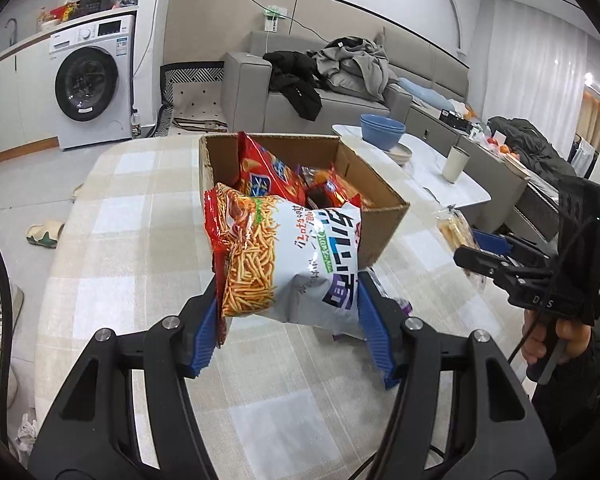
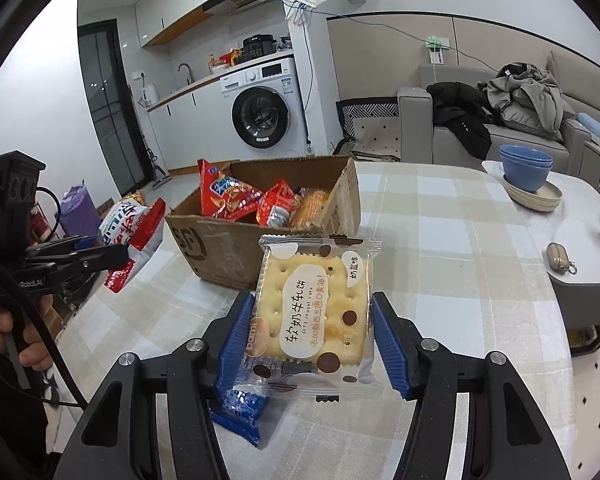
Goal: Organize snacks
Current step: 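Lift both held packs and carry them over the cardboard box, then open both grippers to drop the packs into the box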
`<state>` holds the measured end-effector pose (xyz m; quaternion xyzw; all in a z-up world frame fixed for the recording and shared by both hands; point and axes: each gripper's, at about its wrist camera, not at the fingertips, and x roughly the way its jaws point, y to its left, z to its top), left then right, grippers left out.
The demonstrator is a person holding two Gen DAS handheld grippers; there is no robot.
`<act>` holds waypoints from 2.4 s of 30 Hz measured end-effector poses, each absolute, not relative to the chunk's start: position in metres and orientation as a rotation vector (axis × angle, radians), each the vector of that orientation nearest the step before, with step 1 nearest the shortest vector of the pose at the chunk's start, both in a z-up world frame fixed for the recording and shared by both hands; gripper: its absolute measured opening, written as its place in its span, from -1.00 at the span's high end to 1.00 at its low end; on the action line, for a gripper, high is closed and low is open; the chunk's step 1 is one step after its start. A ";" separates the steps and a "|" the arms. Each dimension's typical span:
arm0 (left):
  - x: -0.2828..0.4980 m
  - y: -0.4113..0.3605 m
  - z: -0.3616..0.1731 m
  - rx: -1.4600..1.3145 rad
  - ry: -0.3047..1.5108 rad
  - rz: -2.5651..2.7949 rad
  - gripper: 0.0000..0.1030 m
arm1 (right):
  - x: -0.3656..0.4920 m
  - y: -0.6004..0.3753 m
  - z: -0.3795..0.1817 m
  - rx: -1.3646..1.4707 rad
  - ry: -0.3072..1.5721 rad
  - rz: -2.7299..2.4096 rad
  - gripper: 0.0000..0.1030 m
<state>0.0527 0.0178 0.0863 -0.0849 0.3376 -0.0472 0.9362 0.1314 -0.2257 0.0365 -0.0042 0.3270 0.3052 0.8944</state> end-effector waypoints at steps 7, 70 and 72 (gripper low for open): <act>0.072 0.023 0.098 -0.162 0.666 -0.056 -0.15 | 0.136 -0.217 0.056 0.004 0.614 0.628 -0.16; 0.267 0.006 0.098 -0.053 0.703 -0.041 -0.15 | 0.231 -0.120 0.047 -0.083 0.654 0.660 -0.16; 0.272 0.006 0.093 -0.057 0.717 -0.039 -0.16 | 0.231 -0.118 0.047 -0.083 0.649 0.661 -0.16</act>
